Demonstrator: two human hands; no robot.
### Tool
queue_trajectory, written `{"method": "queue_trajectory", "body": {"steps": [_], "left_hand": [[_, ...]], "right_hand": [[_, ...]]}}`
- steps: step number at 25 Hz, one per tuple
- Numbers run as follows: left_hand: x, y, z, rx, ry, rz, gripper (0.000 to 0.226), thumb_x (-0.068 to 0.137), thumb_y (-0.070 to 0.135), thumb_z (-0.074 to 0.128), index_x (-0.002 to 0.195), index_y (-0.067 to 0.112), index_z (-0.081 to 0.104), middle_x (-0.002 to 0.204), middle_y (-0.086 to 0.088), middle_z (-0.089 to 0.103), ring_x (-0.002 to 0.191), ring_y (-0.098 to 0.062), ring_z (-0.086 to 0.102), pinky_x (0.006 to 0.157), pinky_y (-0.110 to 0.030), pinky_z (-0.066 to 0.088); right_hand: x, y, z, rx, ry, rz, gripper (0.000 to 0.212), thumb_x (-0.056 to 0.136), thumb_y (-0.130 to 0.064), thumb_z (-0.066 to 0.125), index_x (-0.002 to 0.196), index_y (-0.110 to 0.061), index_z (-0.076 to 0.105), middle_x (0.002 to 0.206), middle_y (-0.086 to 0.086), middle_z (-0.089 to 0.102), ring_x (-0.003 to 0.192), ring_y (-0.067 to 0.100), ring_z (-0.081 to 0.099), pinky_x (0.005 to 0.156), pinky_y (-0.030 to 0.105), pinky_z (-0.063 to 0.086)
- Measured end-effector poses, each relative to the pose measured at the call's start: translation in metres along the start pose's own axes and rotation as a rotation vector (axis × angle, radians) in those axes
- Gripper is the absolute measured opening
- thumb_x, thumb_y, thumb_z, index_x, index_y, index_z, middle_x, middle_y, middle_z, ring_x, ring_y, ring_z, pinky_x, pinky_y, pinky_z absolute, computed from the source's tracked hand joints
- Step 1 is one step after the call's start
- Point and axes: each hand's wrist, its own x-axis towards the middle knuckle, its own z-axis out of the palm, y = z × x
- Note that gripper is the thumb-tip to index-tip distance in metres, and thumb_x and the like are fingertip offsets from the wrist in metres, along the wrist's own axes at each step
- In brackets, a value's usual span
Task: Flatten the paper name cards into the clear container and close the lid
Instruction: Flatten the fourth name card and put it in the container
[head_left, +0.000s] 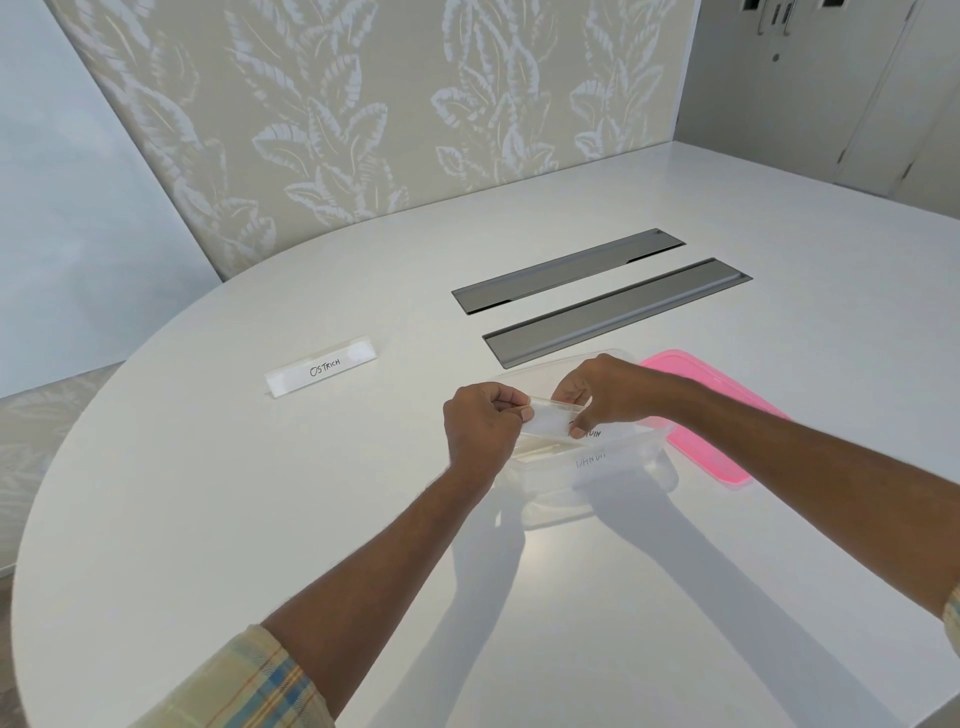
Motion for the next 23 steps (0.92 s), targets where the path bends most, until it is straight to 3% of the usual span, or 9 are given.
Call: {"method": "queue_trajectory", "body": {"steps": [9,13,18,21,23], "left_hand": [[-0.002,-0.003,-0.004,0.124,0.023,0.077,0.008,0.084,0.017,0.085,0.092,0.019,0.086,0.084,0.008,0.081,0.081,-0.013,0.076,0.079,-0.030,0.061],[0.001,-0.009,-0.008,0.085,0.081,0.081,0.011,0.090,0.010,0.080,0.098,0.015,0.086,0.092,0.006,0.083,0.086,-0.011,0.077,0.086,-0.028,0.060],[0.006,-0.015,-0.012,0.055,0.102,0.086,0.016,0.092,0.006,0.076,0.099,0.016,0.086,0.092,0.006,0.083,0.079,-0.005,0.076,0.081,-0.022,0.059],[0.008,-0.016,-0.011,0.057,0.105,0.094,0.016,0.092,0.007,0.075,0.098,0.017,0.086,0.089,0.009,0.082,0.065,0.008,0.070,0.074,-0.015,0.056],[0.010,-0.016,-0.011,0.057,0.102,0.093,0.016,0.092,0.008,0.075,0.097,0.018,0.086,0.088,0.010,0.082,0.064,0.007,0.069,0.073,-0.015,0.056]], "right_hand": [[0.005,0.002,0.007,-0.012,-0.005,0.013,0.042,0.075,-0.015,0.094,0.115,-0.016,0.081,0.106,-0.003,0.083,0.102,0.018,0.077,0.094,0.038,0.061],[0.009,0.004,0.014,-0.043,-0.027,0.020,0.043,0.074,-0.017,0.095,0.114,-0.015,0.081,0.106,-0.003,0.082,0.099,0.018,0.075,0.088,0.034,0.059],[0.014,0.006,0.022,-0.127,-0.054,0.005,0.043,0.078,-0.018,0.094,0.119,-0.013,0.079,0.111,0.000,0.080,0.100,0.018,0.072,0.079,0.025,0.054],[0.015,0.005,0.025,-0.159,-0.074,-0.006,0.045,0.081,-0.017,0.093,0.124,-0.011,0.078,0.116,0.002,0.079,0.097,0.012,0.069,0.084,0.024,0.054],[0.016,0.003,0.026,-0.174,-0.085,-0.011,0.045,0.080,-0.016,0.093,0.123,-0.011,0.079,0.116,0.003,0.080,0.096,0.012,0.069,0.086,0.025,0.056]]}}
